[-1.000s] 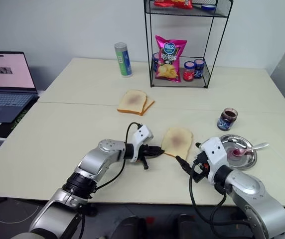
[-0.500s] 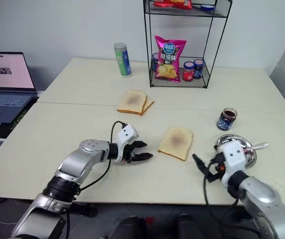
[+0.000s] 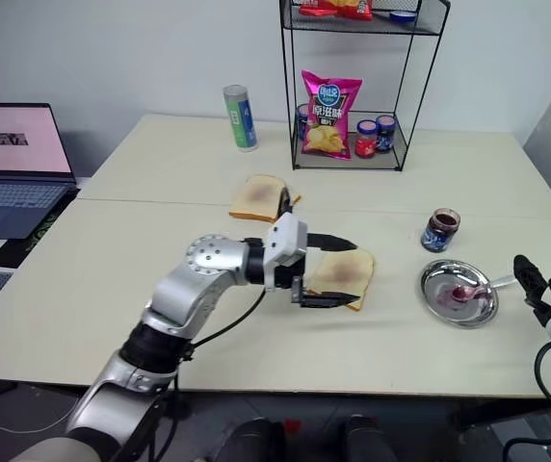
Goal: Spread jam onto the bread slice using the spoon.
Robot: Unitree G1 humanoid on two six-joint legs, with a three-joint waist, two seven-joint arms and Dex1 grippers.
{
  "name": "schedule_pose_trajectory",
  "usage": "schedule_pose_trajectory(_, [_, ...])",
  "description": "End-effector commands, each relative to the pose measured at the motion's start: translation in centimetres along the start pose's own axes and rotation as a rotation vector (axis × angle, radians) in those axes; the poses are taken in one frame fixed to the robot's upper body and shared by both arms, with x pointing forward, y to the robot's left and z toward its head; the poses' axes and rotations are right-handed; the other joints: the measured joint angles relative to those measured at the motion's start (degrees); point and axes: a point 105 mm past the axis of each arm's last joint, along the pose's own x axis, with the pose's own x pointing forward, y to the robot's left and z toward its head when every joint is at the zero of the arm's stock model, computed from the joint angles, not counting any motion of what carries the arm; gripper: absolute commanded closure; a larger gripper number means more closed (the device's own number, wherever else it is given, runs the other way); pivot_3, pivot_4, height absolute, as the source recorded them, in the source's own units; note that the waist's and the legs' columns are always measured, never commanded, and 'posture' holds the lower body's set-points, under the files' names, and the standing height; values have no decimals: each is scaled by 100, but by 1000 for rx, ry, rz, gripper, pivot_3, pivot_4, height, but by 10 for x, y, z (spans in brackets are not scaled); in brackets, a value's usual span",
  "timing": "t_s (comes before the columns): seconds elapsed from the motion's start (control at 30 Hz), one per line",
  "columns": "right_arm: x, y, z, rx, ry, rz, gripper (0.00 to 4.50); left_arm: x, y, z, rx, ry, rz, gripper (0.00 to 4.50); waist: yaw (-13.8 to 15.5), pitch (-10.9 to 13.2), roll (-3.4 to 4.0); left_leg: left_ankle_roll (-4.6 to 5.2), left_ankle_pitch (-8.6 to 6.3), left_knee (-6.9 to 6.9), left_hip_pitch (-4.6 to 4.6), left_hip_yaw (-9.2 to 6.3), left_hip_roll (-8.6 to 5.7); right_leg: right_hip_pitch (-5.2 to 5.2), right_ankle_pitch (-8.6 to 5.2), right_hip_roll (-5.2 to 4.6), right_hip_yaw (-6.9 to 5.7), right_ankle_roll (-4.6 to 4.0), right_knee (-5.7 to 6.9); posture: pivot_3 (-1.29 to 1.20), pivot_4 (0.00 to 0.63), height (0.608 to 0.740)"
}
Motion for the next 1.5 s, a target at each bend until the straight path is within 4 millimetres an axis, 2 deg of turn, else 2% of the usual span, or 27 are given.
schedule_pose_trajectory(0.03, [7, -8, 9, 80, 1, 29, 0, 7, 4, 11, 62, -28, -14, 55, 1, 5, 16, 0, 0, -2, -1, -2, 0, -2, 3, 3, -1, 6, 1, 0, 150, 740])
schedule_pose_trajectory(0.17, [17, -16, 5, 125, 29, 16, 0, 7, 7, 14, 62, -34, -11, 55, 2, 6, 30, 1, -1, -5, -6, -7, -1, -6, -12, 5, -3, 32, 2, 0, 150, 740])
schedule_pose_trajectory(0.27, [24, -25, -6, 97, 77, -22, 0, 7, 11, 12, 64, -26, 14, 55, 1, 7, 31, 1, -1, -3, -7, -3, -5, -6, -11, 5, 0, 35, 2, 0, 150, 740])
schedule_pose_trajectory(0.7, [55, -16, -15, 205, 98, 47, 0, 2, 9, 11, 30, -11, 52, 55, -14, 8, 33, 1, 0, 2, -8, 2, -5, -6, 1, 4, 6, 54, -1, 0, 150, 740])
schedule_pose_trajectory(0.87, [59, -17, -17, 201, 102, 46, 0, 2, 10, 11, 26, -11, 55, 55, -18, 9, 33, 1, 0, 3, -7, 4, -5, -6, 1, 4, 7, 54, -2, 0, 150, 740])
schedule_pose_trajectory(0.97, [62, -20, -15, 225, 79, 38, 492, 3, 8, 11, 23, -10, 49, 0, -26, 9, 33, 1, 0, 5, -6, 6, -5, -5, 3, 4, 9, 57, -2, 0, 150, 740])
schedule_pose_trajectory(1.07, [61, -20, -14, 245, 74, 49, 1152, 3, 9, 12, 24, -8, 49, 0, -28, 9, 33, 1, 0, 6, -6, 7, -6, -5, 4, 4, 10, 59, -2, 0, 150, 740])
schedule_pose_trajectory(1.1, [60, -20, -15, 251, 77, 54, 1515, 2, 10, 12, 24, -8, 50, 0, -29, 9, 33, 1, 0, 4, -6, 6, -5, -5, 4, 4, 10, 59, -2, 0, 150, 740])
schedule_pose_trajectory(1.17, [58, -21, -15, 263, 79, 62, 1738, 2, 10, 12, 26, -7, 52, 0, -29, 9, 33, 1, 0, 2, -7, 5, -4, -6, 3, 4, 9, 59, -3, 0, 150, 740])
schedule_pose_trajectory(1.23, [55, -21, -15, 273, 80, 74, 2315, 1, 10, 12, 24, -7, 51, 0, -29, 9, 34, 1, 0, 2, -7, 4, -4, -6, 3, 4, 8, 59, -4, 0, 150, 740])
schedule_pose_trajectory(1.5, [44, -17, -15, 276, 95, 114, 4153, 3, 9, 13, 17, -16, 40, 0, -28, 9, 34, 1, -1, 1, -11, 5, -4, -6, 4, 3, 8, 59, -12, 0, 150, 740])
